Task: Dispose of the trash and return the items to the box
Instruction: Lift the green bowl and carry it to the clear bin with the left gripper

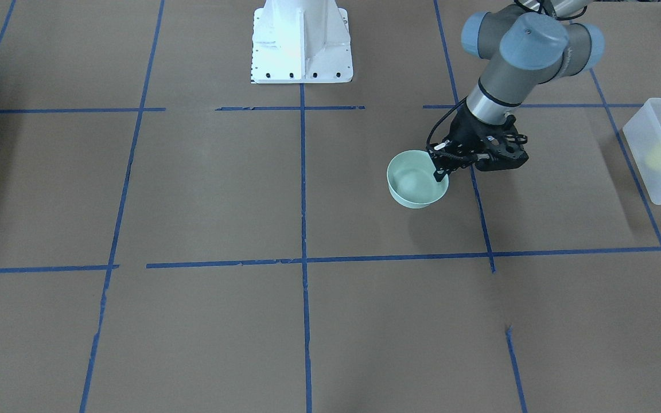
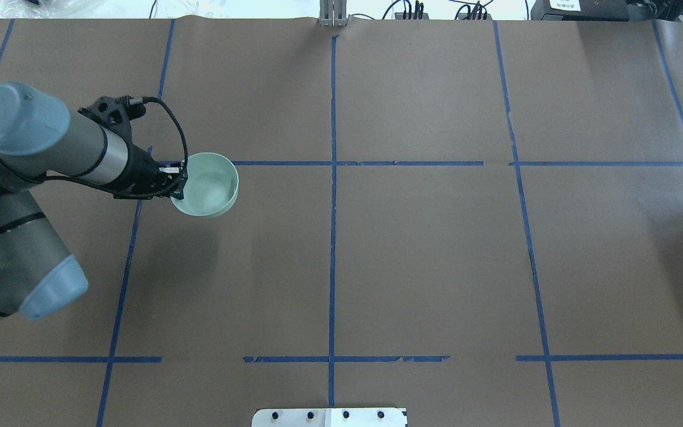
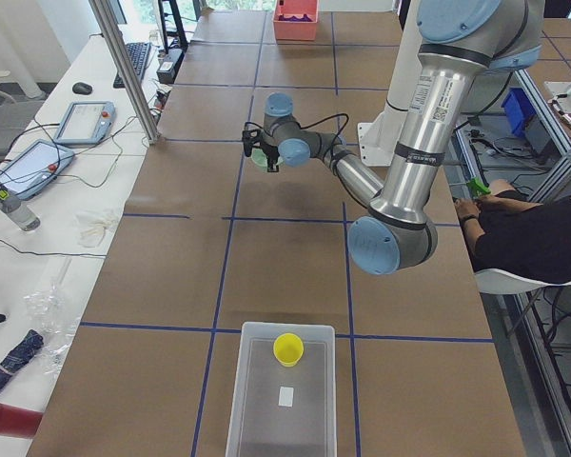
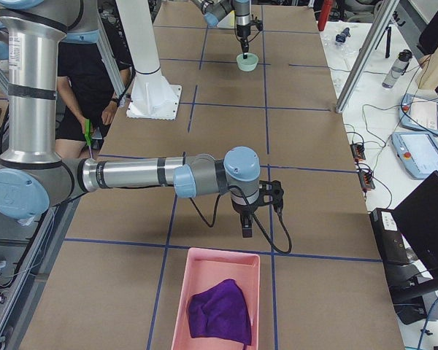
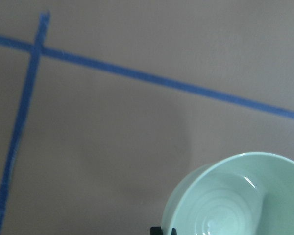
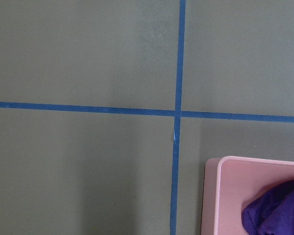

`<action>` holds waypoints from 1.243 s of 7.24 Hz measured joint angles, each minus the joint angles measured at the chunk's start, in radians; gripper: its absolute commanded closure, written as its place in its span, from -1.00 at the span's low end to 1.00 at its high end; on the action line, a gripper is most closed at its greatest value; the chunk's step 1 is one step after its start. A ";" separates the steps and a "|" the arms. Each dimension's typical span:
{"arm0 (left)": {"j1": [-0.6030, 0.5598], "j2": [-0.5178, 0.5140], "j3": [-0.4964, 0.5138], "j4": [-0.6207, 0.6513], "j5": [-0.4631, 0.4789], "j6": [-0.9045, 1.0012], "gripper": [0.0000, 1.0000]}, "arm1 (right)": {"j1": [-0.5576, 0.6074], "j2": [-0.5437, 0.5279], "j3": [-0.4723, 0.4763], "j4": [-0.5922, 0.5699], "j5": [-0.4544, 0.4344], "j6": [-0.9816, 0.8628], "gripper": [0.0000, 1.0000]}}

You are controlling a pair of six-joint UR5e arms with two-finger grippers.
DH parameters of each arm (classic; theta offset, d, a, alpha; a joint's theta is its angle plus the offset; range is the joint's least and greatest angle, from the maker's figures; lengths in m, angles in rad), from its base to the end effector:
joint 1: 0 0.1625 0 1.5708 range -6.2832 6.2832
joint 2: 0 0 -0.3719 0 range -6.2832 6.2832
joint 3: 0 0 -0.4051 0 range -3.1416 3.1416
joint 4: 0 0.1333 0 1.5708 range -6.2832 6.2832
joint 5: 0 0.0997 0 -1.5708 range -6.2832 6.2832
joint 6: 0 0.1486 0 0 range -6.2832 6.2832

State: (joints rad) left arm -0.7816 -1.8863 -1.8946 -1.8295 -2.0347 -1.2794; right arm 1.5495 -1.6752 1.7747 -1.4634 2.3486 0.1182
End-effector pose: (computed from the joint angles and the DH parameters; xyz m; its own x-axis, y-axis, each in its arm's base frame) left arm 0.3835 -0.4747 0.2792 0.5333 -0.1673 -0.8292 0.2384 0.9702 -0.0424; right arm 0.0187 -0.4842 0.5753 0.7067 -0.0428 0.7062 -0.0629 0.9904 0.1230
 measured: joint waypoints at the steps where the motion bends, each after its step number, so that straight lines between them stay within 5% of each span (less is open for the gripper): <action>1: -0.049 0.001 -0.042 0.069 -0.008 0.068 1.00 | -0.001 0.001 0.000 0.000 0.000 0.000 -1.00; 5: -0.274 0.077 -0.092 0.206 -0.046 0.464 1.00 | -0.006 0.003 -0.012 -0.002 -0.039 -0.009 -1.00; 9: -0.593 0.152 0.090 0.215 -0.183 0.999 1.00 | 0.001 -0.009 -0.064 -0.011 -0.017 -0.120 -1.00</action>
State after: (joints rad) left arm -1.3749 -1.7339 -1.8042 -1.6143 -2.2179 -0.2802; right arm 1.5505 -1.6842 1.7108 -1.4742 2.3320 -0.0015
